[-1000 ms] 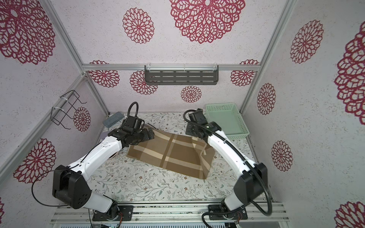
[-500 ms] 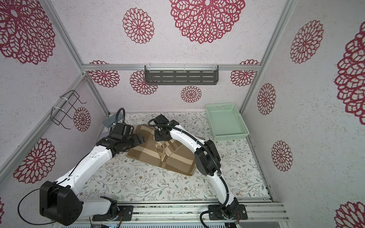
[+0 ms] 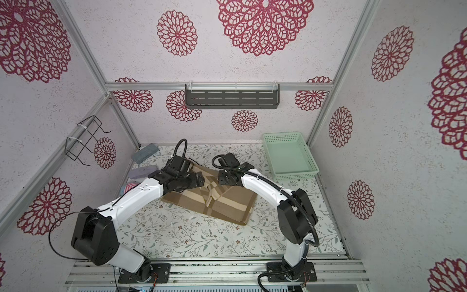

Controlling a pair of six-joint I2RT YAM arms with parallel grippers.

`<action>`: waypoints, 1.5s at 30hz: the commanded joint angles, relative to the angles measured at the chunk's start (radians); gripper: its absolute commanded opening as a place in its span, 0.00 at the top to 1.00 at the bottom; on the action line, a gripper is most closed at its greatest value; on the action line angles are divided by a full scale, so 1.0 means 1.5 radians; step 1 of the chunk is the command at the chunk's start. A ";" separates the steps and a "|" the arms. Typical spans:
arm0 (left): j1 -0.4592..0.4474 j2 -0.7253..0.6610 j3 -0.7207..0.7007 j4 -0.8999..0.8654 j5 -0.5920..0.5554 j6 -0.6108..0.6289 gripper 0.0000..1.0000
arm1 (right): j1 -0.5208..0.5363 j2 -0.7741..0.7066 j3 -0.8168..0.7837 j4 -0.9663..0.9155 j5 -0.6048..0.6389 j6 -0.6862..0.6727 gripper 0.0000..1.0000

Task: Roll up the scarf and place it into the basket
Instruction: Fold the scarf at the center of the board.

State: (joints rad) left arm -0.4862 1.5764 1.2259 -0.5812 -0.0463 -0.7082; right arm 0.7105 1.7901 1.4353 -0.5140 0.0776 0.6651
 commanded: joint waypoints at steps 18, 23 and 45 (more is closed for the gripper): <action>-0.025 0.131 0.027 0.038 -0.035 -0.059 0.26 | 0.066 0.081 -0.070 0.154 -0.038 0.062 0.60; -0.024 0.120 0.011 0.035 -0.046 -0.060 0.58 | 0.079 0.104 -0.053 0.141 -0.029 0.056 0.58; -0.019 0.024 -0.037 -0.037 -0.090 -0.035 1.00 | 0.092 0.140 0.022 0.035 0.090 0.013 0.87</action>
State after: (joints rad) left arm -0.5175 1.6524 1.1770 -0.5999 -0.1501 -0.7757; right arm 0.8494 2.0212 1.4227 -0.4000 0.1196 0.7048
